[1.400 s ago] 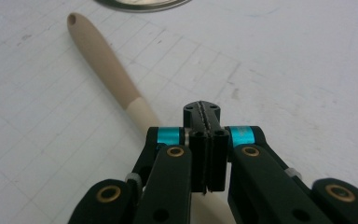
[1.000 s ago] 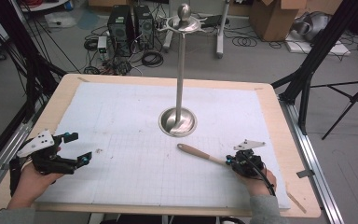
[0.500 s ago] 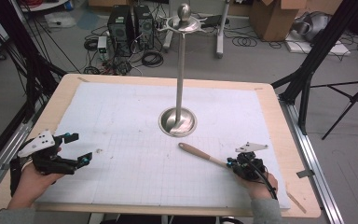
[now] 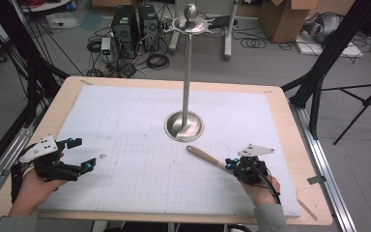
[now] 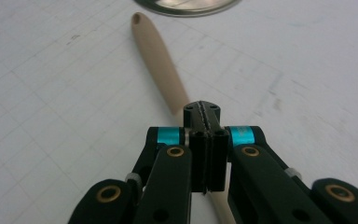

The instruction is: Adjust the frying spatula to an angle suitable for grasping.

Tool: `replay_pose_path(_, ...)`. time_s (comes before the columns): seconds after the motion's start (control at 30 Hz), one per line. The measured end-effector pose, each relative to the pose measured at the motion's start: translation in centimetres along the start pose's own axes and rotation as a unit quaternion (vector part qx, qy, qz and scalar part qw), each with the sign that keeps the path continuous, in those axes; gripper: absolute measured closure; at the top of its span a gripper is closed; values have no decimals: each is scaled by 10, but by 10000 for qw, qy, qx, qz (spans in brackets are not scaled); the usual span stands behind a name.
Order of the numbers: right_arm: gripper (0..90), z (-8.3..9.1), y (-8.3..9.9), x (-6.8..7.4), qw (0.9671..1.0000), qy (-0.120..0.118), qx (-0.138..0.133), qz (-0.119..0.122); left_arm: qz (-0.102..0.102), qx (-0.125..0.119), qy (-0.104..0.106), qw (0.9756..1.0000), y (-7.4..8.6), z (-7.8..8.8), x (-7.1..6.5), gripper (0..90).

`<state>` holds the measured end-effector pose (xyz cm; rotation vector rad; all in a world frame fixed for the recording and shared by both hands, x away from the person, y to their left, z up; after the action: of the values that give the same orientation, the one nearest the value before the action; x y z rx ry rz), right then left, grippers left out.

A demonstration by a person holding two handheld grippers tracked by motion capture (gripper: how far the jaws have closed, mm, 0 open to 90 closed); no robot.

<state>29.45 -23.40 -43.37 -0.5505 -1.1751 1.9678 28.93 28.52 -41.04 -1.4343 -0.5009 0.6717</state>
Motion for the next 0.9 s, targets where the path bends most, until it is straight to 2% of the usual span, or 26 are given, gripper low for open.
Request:
replay_pose_path(0.13, 900, -14, 1, 4, 9997, -6, 245, 76, 1, -3, -27, 10000, 0, 4, 0, 41)
replay_pose_path(0.23, 900, -17, 3, 1, 9994, 2, 357, 13, 20, -5, -82, 10000, 1, 8, 2, 41)
replay_pose_path(0.63, 900, -18, 3, -4, 9993, -9, 377, -22, -2, 6, -140, 9999, 2, 13, 2, 41)
replay_pose_path(0.73, 900, -14, -2, -5, 9997, -119, 193, -25, -16, 9, -129, 9999, 1, 13, 2, 41)
replay_pose_path(0.83, 893, -5, -8, -8, 9992, -406, -45, 54, -3, -11, -131, 9999, 1, 13, 2, 41)
replay_pose_path(0.9, 860, 1, -10, -10, 9977, -625, -132, 207, -22, 0, -125, 9999, 1, 13, 2, 41)
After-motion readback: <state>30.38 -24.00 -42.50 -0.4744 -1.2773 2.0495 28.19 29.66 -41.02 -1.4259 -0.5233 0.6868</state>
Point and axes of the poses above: each handheld gripper's, and its own axes: z roughly backward along the jaws, y roughly out of its underside, x roughly to its left, the point moved 3 cm from there along -z, roughly forward along the jaws, and after that the axes turned 13 degrees about -x, right-handed, at the moved point
